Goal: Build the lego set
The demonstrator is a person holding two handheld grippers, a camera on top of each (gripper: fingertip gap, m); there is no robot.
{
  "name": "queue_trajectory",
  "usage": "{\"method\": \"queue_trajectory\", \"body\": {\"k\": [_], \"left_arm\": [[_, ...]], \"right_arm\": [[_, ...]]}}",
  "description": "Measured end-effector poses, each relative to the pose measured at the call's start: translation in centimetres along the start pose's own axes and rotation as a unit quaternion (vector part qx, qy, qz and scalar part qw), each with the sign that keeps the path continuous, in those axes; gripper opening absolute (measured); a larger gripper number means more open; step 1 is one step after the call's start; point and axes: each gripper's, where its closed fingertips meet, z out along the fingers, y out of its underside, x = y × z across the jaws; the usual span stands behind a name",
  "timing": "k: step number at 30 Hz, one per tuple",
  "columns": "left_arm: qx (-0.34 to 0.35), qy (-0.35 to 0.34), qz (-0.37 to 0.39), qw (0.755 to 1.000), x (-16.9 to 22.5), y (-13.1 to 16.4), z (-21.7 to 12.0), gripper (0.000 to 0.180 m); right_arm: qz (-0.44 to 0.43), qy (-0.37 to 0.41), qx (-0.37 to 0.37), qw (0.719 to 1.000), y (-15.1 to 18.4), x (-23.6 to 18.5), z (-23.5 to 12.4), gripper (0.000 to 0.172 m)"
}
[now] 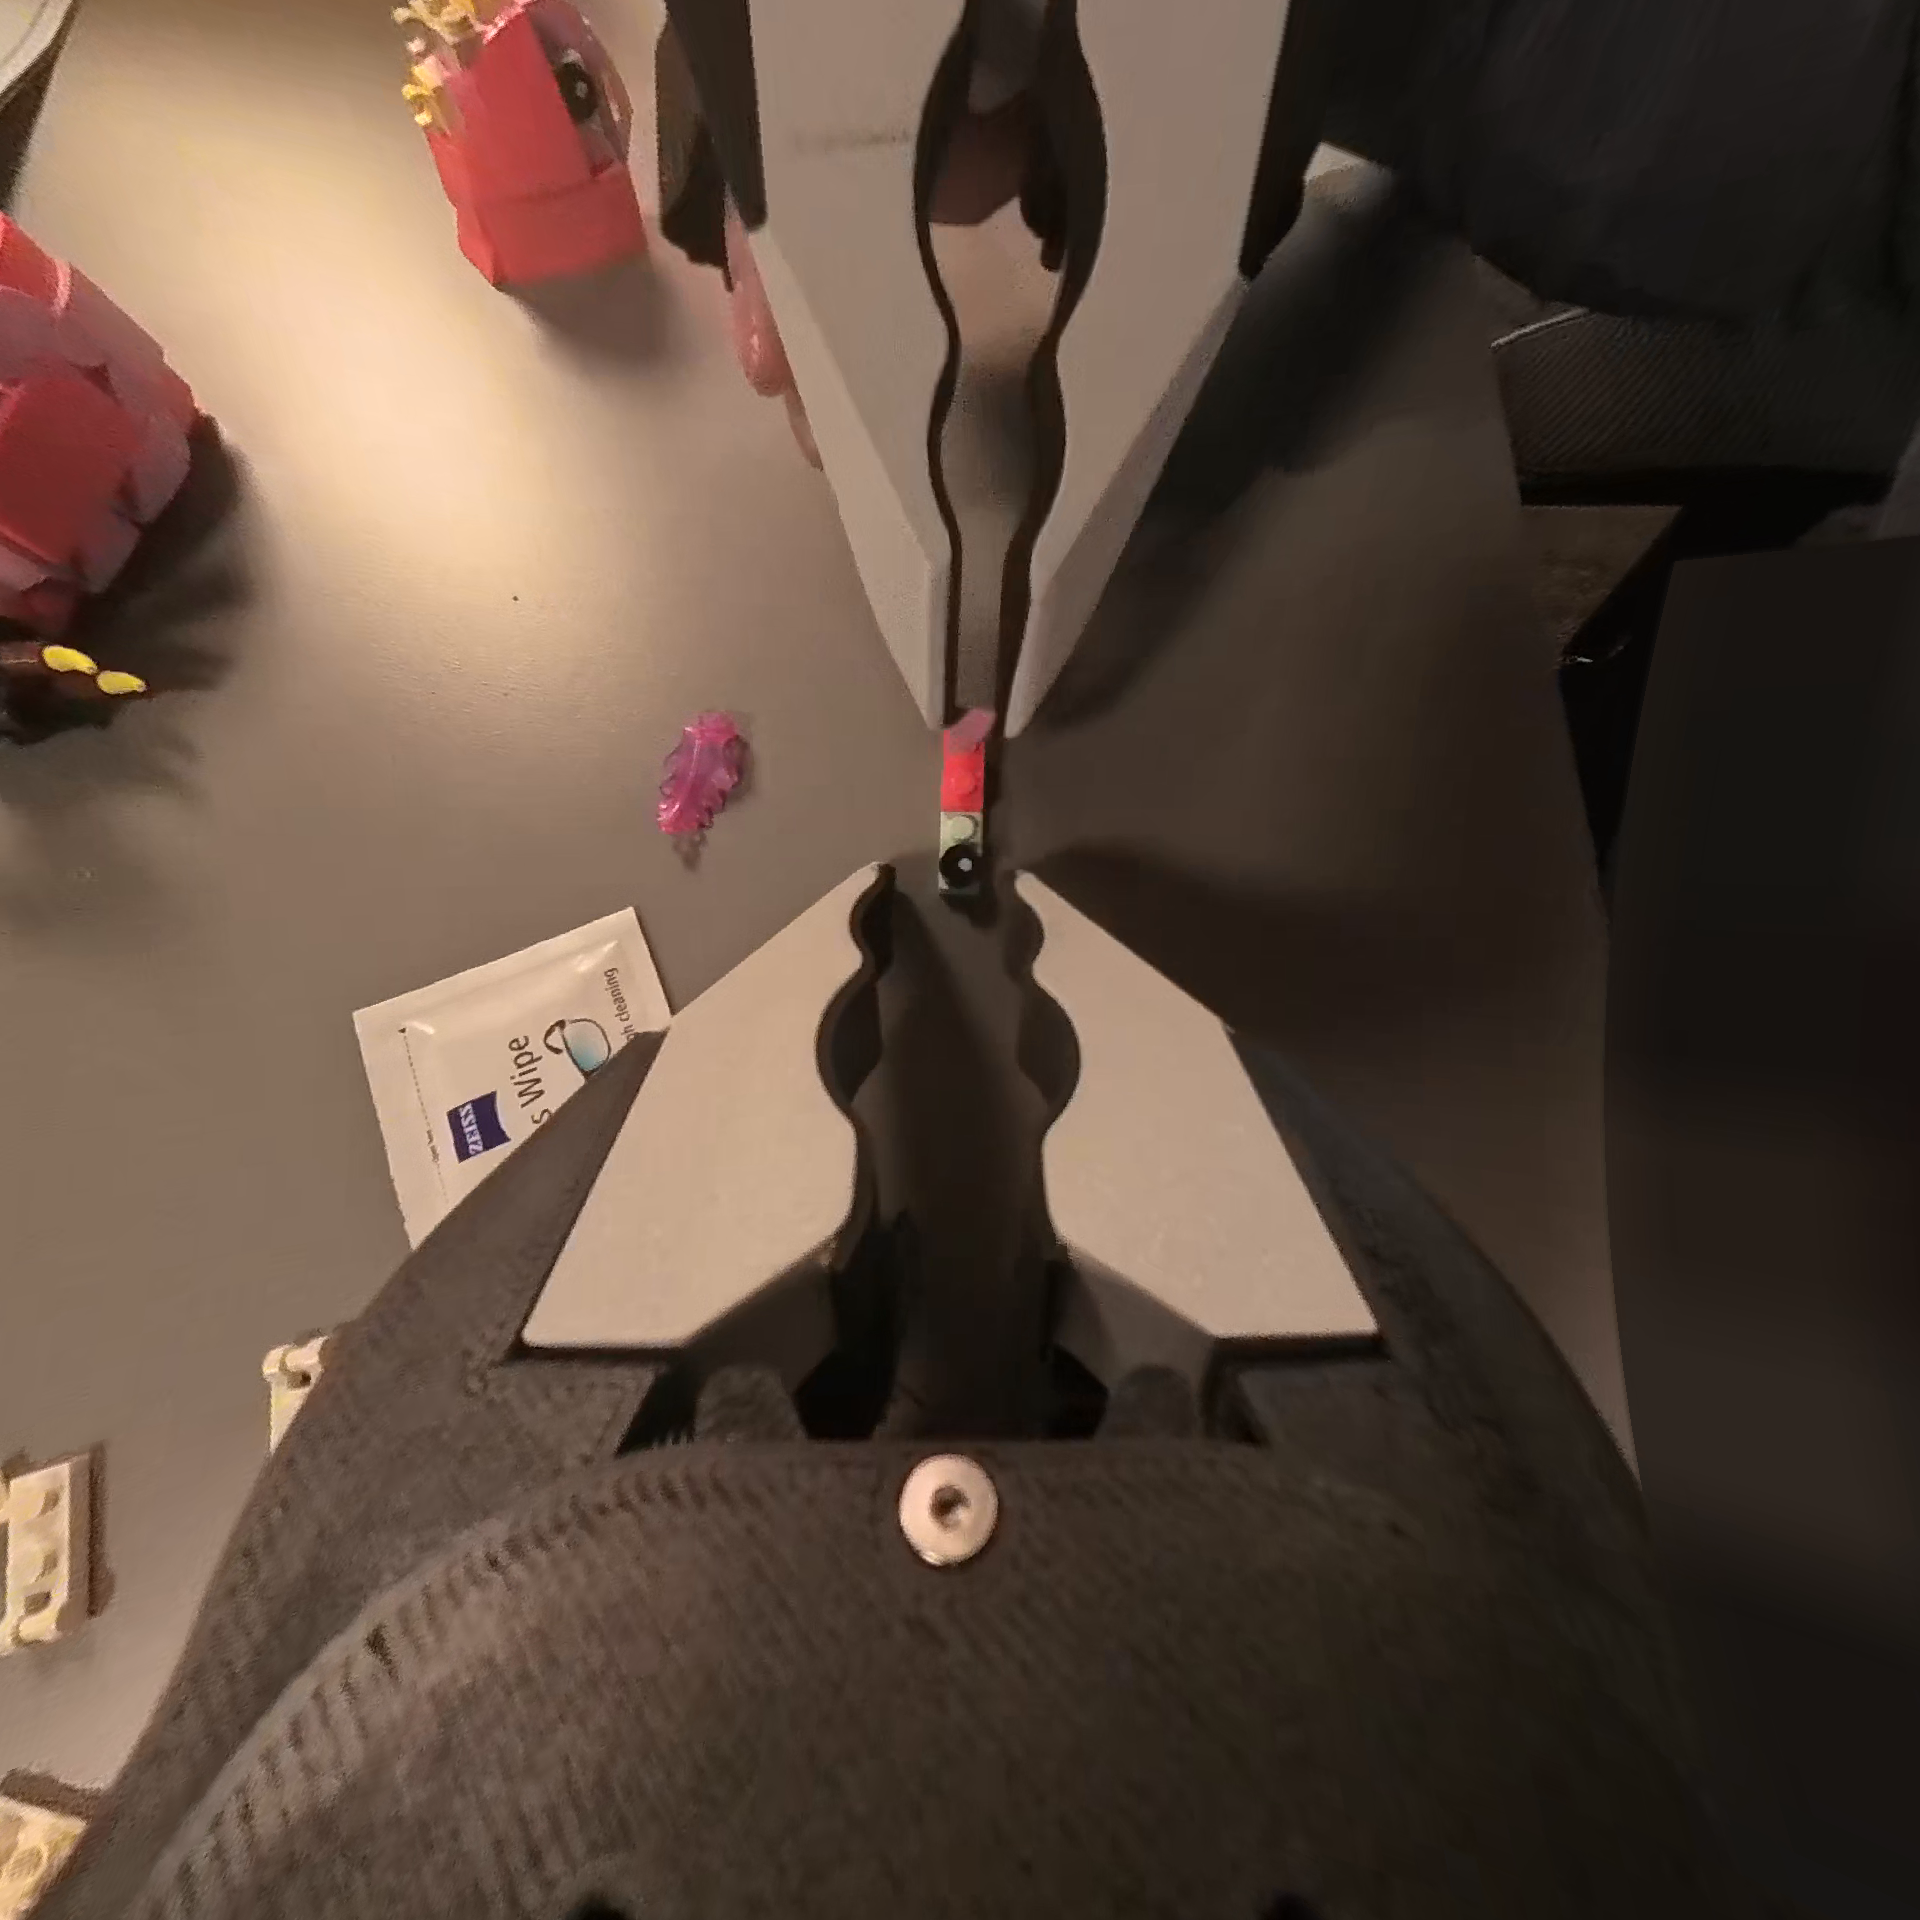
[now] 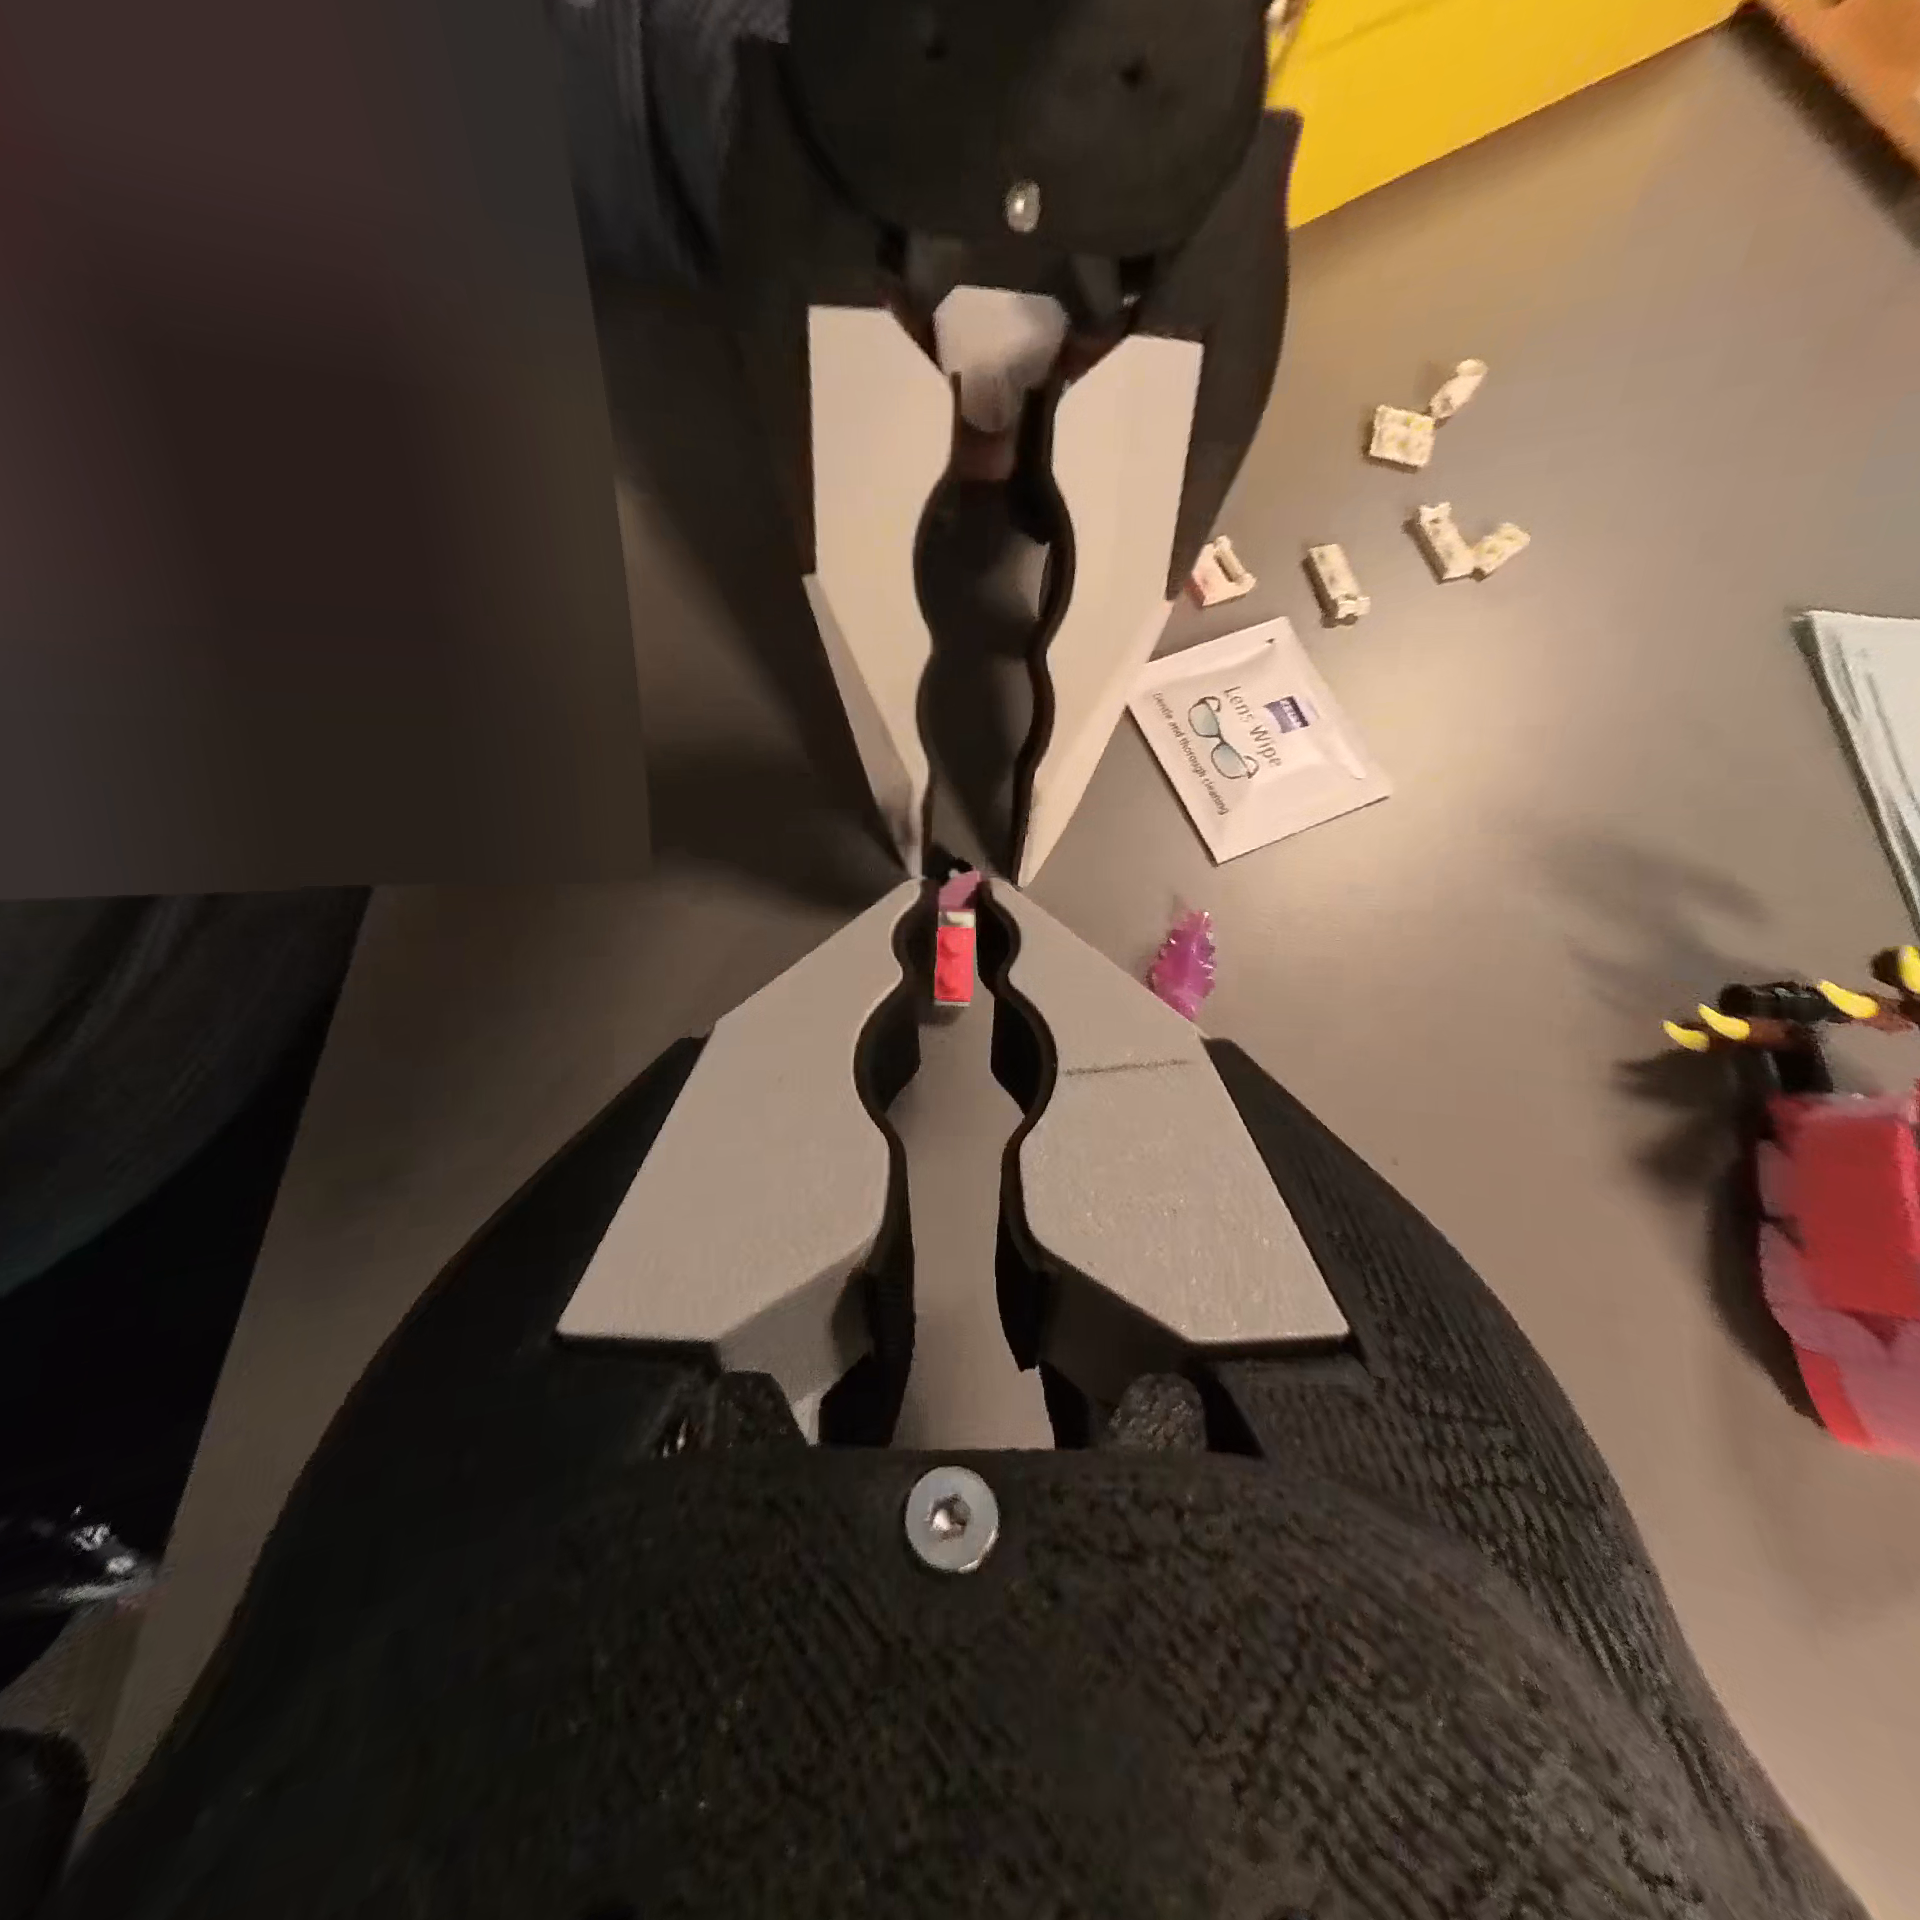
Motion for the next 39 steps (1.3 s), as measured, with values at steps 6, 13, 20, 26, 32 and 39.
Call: {"method": "queue_trajectory", "body": {"k": [6,13,20,26,32,39], "left_arm": [[-0.001,0.015,0.011,1.000,0.4,0.0,0.1,0.021],[-0.002,0.017,0.013,1.000,0.3,-0.1,0.2,0.014],[-0.003,0.021,0.013,1.000,0.3,-0.2,0.3,0.008],[-0.003,0.024,0.009,1.000,0.3,-0.2,0.3,0.008],[-0.002,0.022,0.002,1.000,0.3,-0.2,0.4,0.007],[-0.002,0.016,-0.002,1.000,0.3,-0.2,0.4,0.007]], "right_arm": [[-0.010,-0.014,-0.055,0.998,1.1,-0.3,1.0,0.005],[-0.027,-0.022,-0.079,0.996,1.3,-0.3,1.4,0.005],[-0.030,-0.023,-0.091,0.995,1.5,-0.2,1.8,0.006],[-0.029,-0.021,-0.104,0.994,1.5,-0.1,1.8,0.005],[0.002,-0.015,-0.113,0.993,1.6,-0.2,1.7,0.006],[0.000,0.005,-0.131,0.991,2.1,-0.1,1.8,0.009]]}}
